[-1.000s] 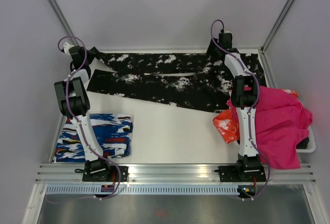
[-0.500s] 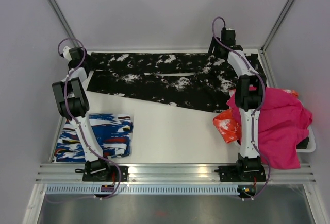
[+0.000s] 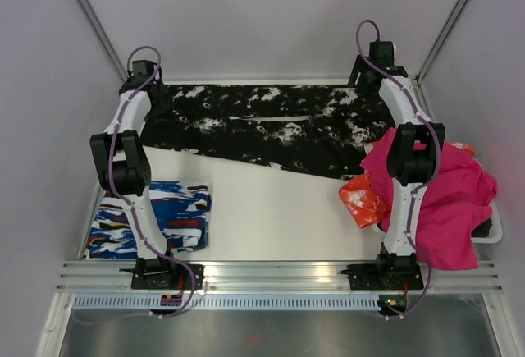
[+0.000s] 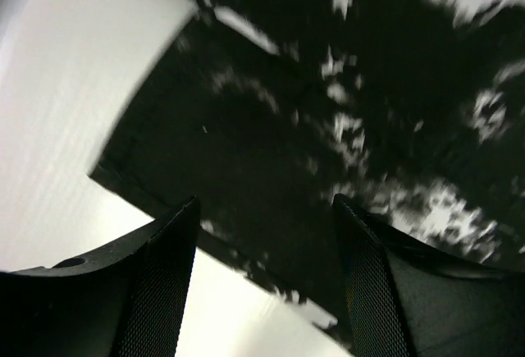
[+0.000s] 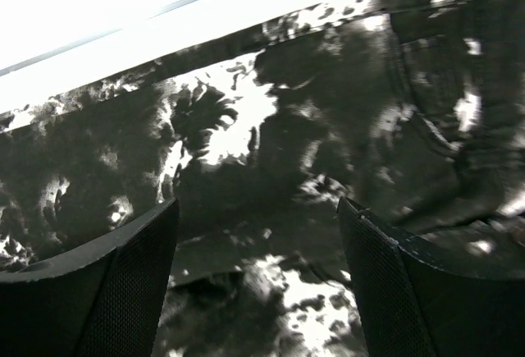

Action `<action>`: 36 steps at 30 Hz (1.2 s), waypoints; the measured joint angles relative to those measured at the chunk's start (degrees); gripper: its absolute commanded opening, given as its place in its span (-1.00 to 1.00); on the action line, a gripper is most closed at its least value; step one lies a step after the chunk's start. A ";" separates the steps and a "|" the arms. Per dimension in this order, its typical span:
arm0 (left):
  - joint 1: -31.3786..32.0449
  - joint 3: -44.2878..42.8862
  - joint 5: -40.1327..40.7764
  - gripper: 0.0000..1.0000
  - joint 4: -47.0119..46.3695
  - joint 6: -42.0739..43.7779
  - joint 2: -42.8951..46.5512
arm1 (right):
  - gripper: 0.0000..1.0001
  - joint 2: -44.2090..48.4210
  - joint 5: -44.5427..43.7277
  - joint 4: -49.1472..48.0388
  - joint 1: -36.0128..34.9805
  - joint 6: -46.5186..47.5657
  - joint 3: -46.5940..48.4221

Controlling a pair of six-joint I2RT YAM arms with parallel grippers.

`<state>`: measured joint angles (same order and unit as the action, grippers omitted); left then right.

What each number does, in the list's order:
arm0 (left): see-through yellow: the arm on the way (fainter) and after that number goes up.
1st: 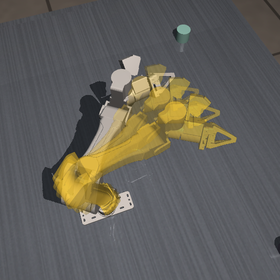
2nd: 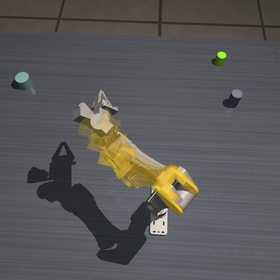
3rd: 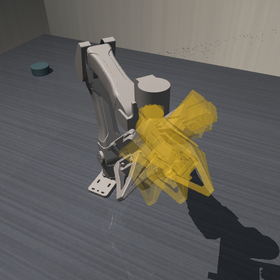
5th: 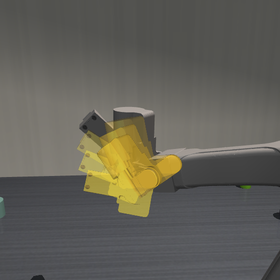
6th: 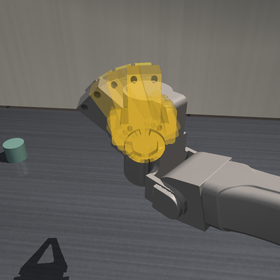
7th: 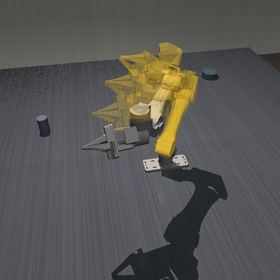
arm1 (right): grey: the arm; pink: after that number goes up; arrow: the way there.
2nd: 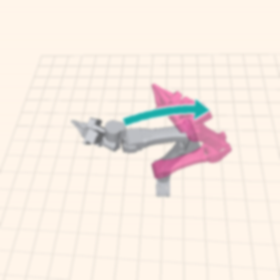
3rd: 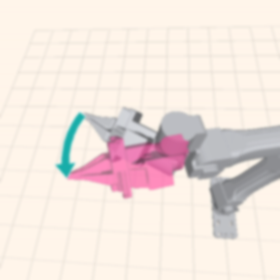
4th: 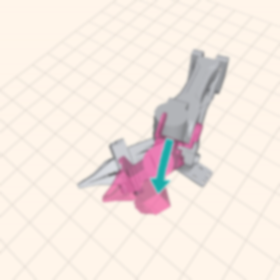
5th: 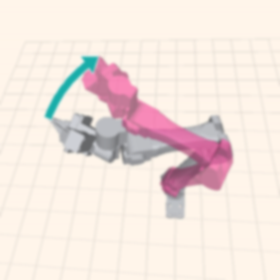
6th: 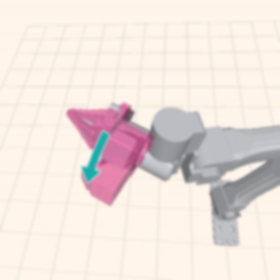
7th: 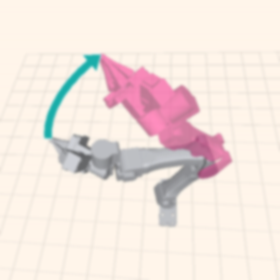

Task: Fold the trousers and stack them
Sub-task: Flatten the trousers out

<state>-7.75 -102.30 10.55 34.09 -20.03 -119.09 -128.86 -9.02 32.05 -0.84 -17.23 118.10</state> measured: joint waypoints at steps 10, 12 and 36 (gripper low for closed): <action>-1.70 5.64 0.24 0.43 9.09 -9.84 -3.98 | 0.71 2.80 -1.42 0.31 0.15 -0.61 -4.72; -2.84 8.68 -0.04 0.42 7.48 -13.40 -3.58 | 0.70 2.82 -1.31 0.07 0.15 -1.07 -5.92; -3.37 9.99 1.51 -0.95 4.44 -26.43 -3.48 | 0.76 6.23 -3.74 -0.26 0.26 -2.54 -12.59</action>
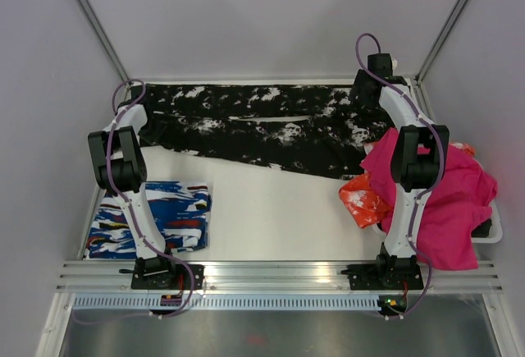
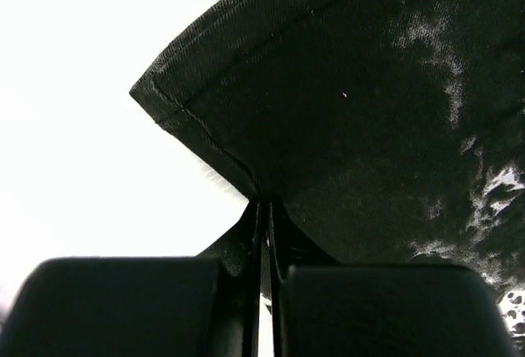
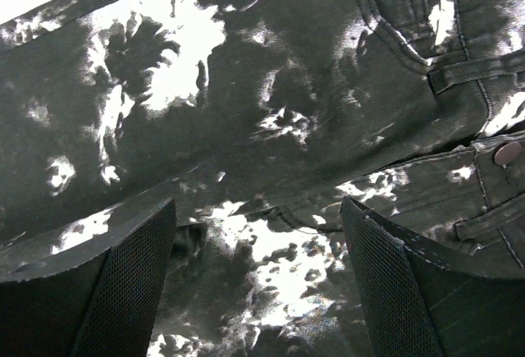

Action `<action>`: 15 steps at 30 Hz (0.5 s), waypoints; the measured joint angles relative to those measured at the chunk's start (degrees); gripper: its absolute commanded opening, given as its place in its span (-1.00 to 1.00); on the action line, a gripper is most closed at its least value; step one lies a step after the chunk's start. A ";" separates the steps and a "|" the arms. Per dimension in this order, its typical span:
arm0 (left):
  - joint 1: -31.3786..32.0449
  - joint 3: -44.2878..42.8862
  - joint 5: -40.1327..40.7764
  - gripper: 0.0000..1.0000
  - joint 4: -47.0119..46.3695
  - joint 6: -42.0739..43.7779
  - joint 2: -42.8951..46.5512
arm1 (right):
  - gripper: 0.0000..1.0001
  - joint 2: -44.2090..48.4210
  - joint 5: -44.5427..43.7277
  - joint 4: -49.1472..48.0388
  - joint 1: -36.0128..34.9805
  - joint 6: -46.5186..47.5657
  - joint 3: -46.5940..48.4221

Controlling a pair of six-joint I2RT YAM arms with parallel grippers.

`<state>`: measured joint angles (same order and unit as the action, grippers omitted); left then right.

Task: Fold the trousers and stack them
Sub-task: Flatten the trousers out

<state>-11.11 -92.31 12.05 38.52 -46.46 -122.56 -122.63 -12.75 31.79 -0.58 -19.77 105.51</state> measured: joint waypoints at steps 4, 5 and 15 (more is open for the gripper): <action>-0.17 2.62 1.62 -0.95 0.92 -0.72 1.99 | 0.77 0.00 -0.57 0.35 0.57 -0.85 -0.17; -0.50 3.65 2.05 -0.95 1.53 -0.92 2.82 | 0.77 0.00 -0.70 0.46 0.94 -1.16 -0.31; -8.33 9.55 6.05 -0.95 5.05 -1.62 10.99 | 0.77 0.02 -2.19 1.99 5.05 -2.34 -3.08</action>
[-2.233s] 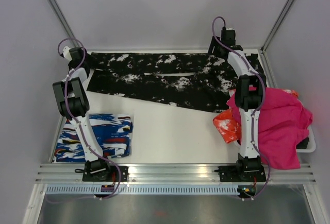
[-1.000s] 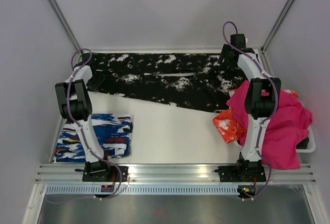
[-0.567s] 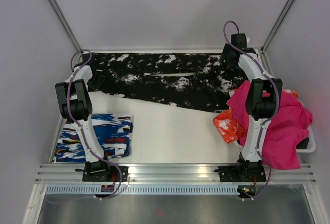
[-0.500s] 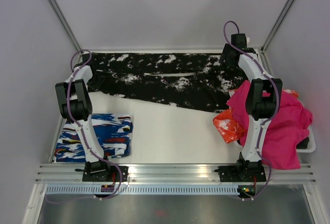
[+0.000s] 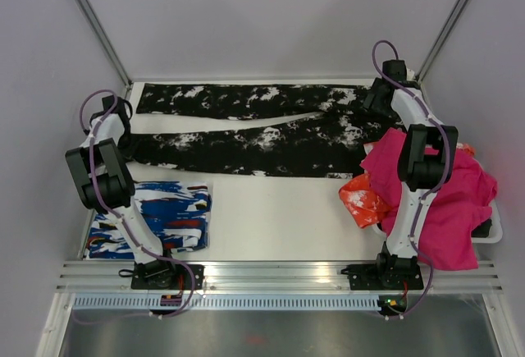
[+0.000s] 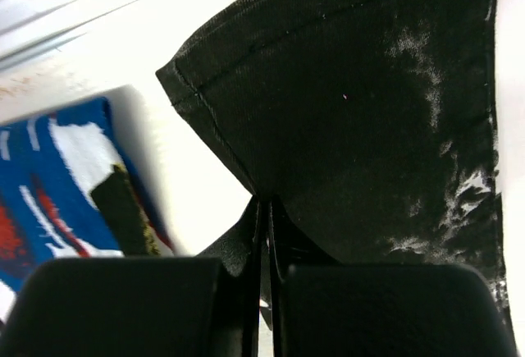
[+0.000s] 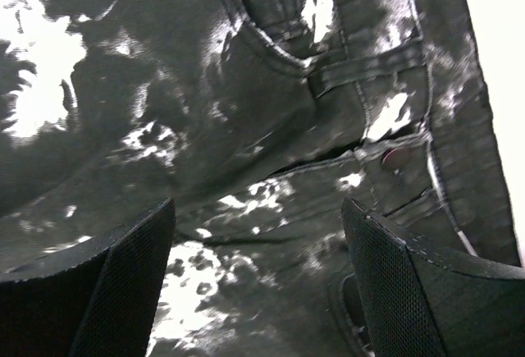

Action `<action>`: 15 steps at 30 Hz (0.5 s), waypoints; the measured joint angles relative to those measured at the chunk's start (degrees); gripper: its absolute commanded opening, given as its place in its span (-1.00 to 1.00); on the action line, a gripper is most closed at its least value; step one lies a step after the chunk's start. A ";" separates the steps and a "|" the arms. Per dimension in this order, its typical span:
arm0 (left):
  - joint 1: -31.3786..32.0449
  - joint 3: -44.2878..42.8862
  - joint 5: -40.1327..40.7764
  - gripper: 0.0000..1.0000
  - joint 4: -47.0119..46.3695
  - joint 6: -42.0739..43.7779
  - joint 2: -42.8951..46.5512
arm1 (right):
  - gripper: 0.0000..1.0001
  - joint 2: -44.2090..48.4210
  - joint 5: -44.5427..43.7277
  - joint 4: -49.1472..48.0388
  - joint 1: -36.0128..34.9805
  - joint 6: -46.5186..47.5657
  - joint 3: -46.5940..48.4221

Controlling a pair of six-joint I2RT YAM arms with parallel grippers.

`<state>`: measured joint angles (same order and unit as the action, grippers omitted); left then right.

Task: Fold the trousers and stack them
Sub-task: Flatten the trousers out

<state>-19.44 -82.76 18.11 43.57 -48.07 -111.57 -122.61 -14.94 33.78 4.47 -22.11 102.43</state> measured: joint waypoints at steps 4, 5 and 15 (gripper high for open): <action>-1.14 0.96 1.31 -0.95 -0.22 -0.02 1.20 | 0.78 0.00 -0.57 0.24 -0.24 0.00 -0.76; -1.31 1.36 1.36 -0.95 -0.39 0.00 1.40 | 0.78 0.00 -0.66 0.39 -0.37 0.00 -1.09; -1.77 2.80 -3.02 0.39 -4.33 5.22 3.06 | 0.71 -0.15 -1.46 1.64 -0.46 0.94 -0.68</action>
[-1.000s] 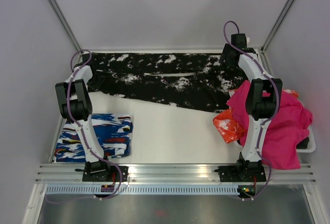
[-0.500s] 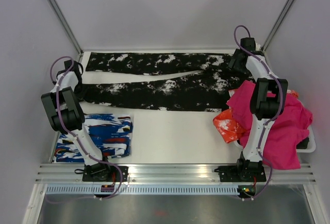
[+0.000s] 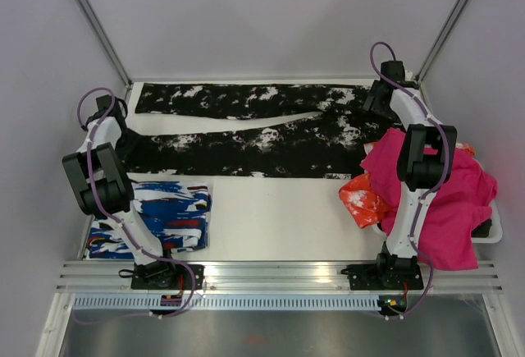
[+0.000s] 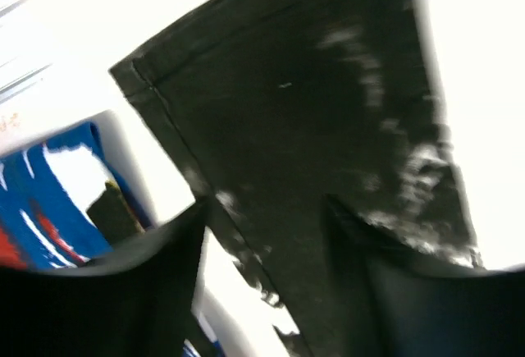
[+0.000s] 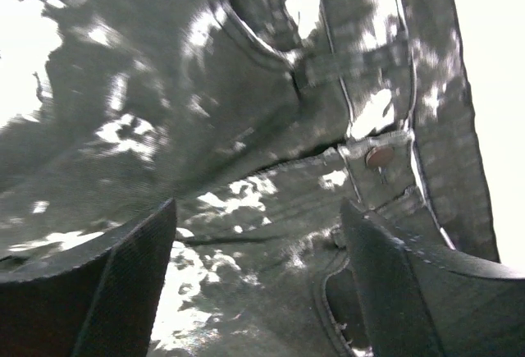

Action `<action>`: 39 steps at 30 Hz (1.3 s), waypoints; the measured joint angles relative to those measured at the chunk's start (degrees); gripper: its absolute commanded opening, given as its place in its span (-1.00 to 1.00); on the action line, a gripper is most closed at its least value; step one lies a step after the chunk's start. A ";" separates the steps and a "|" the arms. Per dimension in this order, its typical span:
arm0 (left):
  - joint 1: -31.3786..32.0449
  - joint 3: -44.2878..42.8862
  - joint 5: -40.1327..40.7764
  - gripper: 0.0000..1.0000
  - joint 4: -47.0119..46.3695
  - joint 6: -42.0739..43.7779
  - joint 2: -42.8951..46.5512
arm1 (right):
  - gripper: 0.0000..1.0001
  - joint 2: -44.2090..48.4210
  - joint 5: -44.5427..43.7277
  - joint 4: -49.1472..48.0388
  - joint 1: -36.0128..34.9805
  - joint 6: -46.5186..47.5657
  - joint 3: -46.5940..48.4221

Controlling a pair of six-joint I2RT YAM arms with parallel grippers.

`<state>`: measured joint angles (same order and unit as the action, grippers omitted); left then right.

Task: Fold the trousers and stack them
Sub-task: Flatten the trousers out

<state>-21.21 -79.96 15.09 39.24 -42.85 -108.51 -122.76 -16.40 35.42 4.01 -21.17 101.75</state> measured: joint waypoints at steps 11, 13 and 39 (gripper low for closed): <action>8.52 -23.10 -1.46 0.36 -9.60 11.96 -2.95 | -0.92 -3.19 6.88 -9.11 -0.02 3.65 10.49; 10.27 -27.21 -2.45 0.18 -12.96 11.91 -6.34 | -0.88 -5.33 9.05 -11.74 -0.13 3.65 11.78; 12.87 -43.32 -9.64 -0.95 -13.99 -15.23 -36.98 | -0.95 -24.61 10.10 -7.61 -3.21 -3.15 26.84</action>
<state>-8.34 -123.28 5.45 25.26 -58.08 -145.49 -147.37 -6.31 27.81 0.80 -24.32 128.60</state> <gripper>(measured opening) 0.025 0.012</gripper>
